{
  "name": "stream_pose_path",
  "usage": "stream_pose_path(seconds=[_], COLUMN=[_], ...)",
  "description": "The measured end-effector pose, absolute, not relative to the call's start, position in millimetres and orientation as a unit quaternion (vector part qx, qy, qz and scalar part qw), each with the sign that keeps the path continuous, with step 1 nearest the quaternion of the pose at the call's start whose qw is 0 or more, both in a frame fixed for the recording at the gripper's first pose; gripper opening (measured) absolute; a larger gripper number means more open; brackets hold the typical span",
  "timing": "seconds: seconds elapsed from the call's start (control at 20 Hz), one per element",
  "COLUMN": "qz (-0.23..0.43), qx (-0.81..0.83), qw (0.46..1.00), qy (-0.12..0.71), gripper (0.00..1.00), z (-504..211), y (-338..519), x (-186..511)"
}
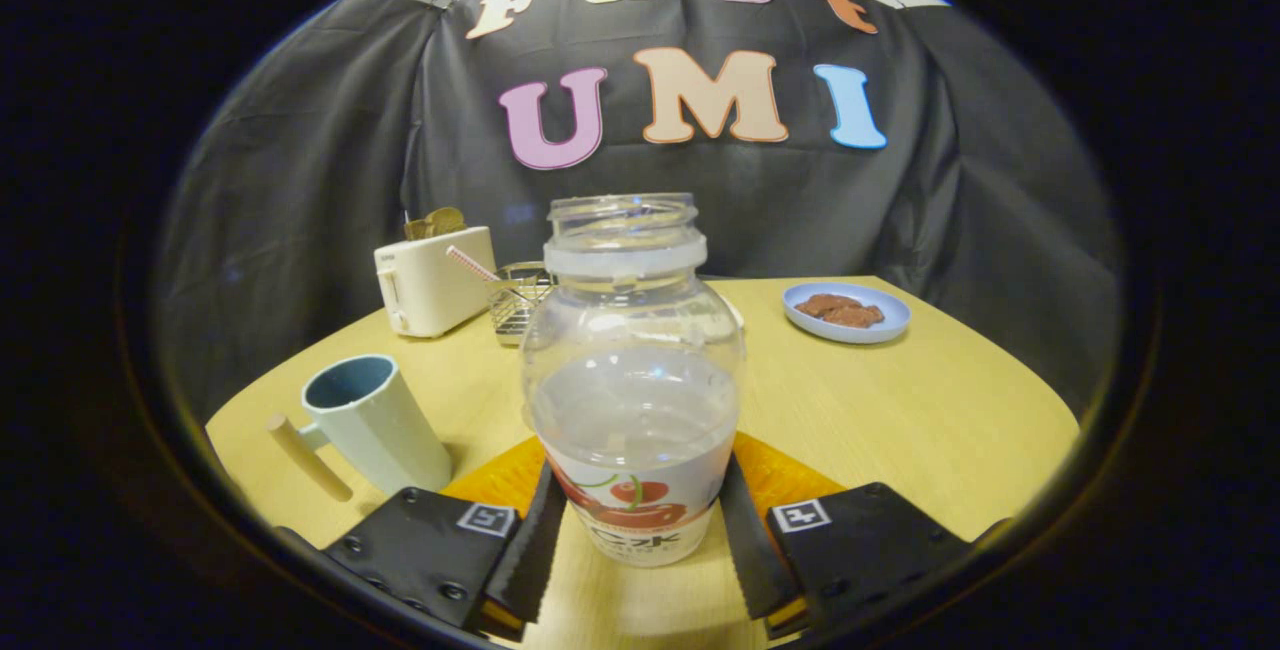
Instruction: Take the bottle from table, then pour the juice into the cup, finally place the bottle on the coaster
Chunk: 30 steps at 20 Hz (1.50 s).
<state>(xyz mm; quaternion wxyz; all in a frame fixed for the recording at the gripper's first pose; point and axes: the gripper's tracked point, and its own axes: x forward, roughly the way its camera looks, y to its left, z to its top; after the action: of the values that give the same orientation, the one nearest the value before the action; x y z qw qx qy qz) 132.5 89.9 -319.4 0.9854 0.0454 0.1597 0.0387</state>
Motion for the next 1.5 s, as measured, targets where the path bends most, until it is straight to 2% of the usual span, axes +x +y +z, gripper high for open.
stream_pose_path(seconds=[0.25,0.65,1.15,1.5], qz=[0.026,-0.057,-0.088,-0.118], qx=[0.018,-0.185,-0.39,-0.517], qw=[0.99,0.977,0.913,0.846], qy=[0.136,0.094,0.078,0.057], gripper=[0.81,0.79,0.77,0.77], z=[-301.7,-259.5,-232.7,-213.2], y=[93.6,75.7,92.8,101.8], x=[128.2,124.5,123.3,125.8])
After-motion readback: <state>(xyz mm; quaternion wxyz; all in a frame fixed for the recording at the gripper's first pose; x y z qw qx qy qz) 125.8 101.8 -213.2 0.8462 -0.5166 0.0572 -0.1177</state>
